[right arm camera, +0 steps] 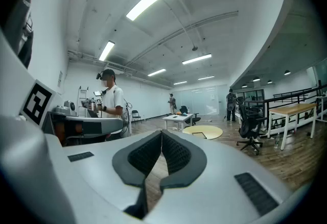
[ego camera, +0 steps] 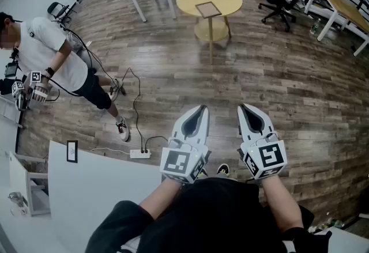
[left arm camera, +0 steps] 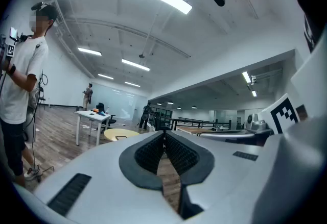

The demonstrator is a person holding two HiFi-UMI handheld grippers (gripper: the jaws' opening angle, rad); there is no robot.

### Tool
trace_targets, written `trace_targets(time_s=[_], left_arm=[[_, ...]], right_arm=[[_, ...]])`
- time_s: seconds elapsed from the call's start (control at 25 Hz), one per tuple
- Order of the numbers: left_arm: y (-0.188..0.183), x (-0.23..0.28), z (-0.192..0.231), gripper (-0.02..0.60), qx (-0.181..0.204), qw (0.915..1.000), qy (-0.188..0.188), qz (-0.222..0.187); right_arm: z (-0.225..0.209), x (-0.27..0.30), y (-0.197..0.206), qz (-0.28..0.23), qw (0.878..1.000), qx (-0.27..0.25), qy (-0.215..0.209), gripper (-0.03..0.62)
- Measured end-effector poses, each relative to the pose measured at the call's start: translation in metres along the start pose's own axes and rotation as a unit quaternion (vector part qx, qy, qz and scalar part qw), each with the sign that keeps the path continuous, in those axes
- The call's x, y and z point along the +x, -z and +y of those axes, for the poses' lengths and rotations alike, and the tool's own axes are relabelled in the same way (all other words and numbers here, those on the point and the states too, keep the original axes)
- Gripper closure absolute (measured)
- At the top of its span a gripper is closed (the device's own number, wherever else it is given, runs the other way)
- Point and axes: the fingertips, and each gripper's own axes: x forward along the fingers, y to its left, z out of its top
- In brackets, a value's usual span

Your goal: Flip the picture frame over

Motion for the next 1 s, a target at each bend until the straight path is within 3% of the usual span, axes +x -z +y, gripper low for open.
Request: trace_targets(time_s=[0.56, 1.0], left_arm=[[-0.004, -0.017, 0.008, 0.552, -0.009, 0.9998, -0.015, 0.003], [0.006, -0.028, 0.046, 0.552, -0.016, 0.9998, -0.008, 0.002]], right_arm=[[0.023, -0.002, -0.005, 0.001, 1.000, 0.004, -0.020, 0.577], [0.046, 0.021, 0.013, 0.020, 1.000, 0.016, -0.018, 0.577]])
